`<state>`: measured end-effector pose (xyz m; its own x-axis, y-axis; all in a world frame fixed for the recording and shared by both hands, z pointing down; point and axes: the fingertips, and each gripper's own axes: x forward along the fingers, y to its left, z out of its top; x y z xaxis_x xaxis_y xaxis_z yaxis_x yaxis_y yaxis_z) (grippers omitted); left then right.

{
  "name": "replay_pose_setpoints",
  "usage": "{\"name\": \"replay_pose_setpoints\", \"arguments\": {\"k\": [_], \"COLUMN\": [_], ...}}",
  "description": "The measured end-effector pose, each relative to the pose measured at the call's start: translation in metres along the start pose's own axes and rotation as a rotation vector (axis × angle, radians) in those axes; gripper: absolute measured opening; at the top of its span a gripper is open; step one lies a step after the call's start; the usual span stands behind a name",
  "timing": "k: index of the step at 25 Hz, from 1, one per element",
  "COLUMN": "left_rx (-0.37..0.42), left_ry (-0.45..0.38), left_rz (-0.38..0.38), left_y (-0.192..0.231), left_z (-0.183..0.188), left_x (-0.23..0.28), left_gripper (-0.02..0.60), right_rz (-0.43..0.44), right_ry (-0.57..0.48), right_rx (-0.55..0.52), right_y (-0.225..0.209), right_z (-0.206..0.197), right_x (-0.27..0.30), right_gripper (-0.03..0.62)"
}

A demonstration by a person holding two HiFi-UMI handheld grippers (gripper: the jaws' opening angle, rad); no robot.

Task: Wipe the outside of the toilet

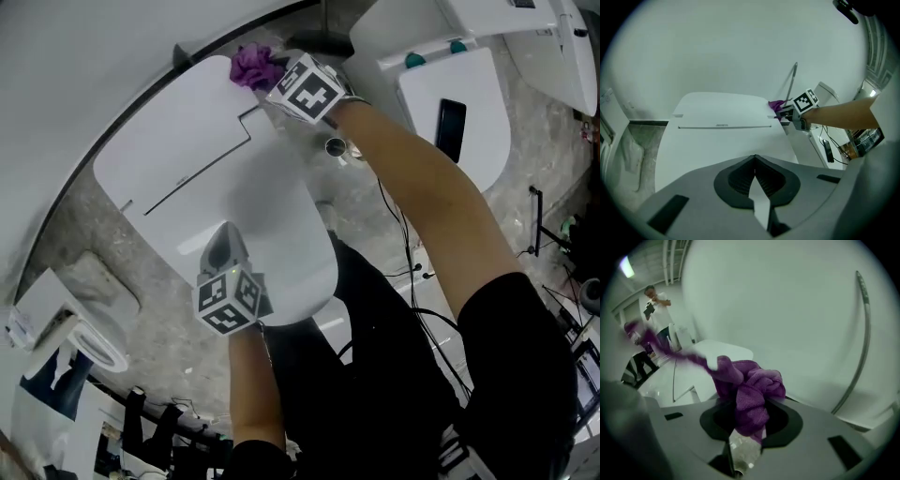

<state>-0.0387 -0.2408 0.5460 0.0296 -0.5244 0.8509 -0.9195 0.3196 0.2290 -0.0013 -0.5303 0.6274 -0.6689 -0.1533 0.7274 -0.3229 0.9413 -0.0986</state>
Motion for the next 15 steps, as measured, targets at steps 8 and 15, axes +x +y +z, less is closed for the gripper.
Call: {"name": "replay_pose_setpoints", "arguments": {"k": [8, 15], "left_rx": [0.012, 0.133], "left_ry": [0.010, 0.038], "left_rz": [0.021, 0.025], "left_y": [-0.025, -0.042], "left_z": [-0.006, -0.020], "left_x": [0.017, 0.023], "left_gripper": [0.008, 0.008], "right_rz": [0.093, 0.133], "right_ry": [0.008, -0.012], "right_rx": [-0.246, -0.187], "right_y": [0.012, 0.019], "right_z": [-0.024, -0.056], "right_x": [0.027, 0.036], "right_gripper": [0.121, 0.121]}}
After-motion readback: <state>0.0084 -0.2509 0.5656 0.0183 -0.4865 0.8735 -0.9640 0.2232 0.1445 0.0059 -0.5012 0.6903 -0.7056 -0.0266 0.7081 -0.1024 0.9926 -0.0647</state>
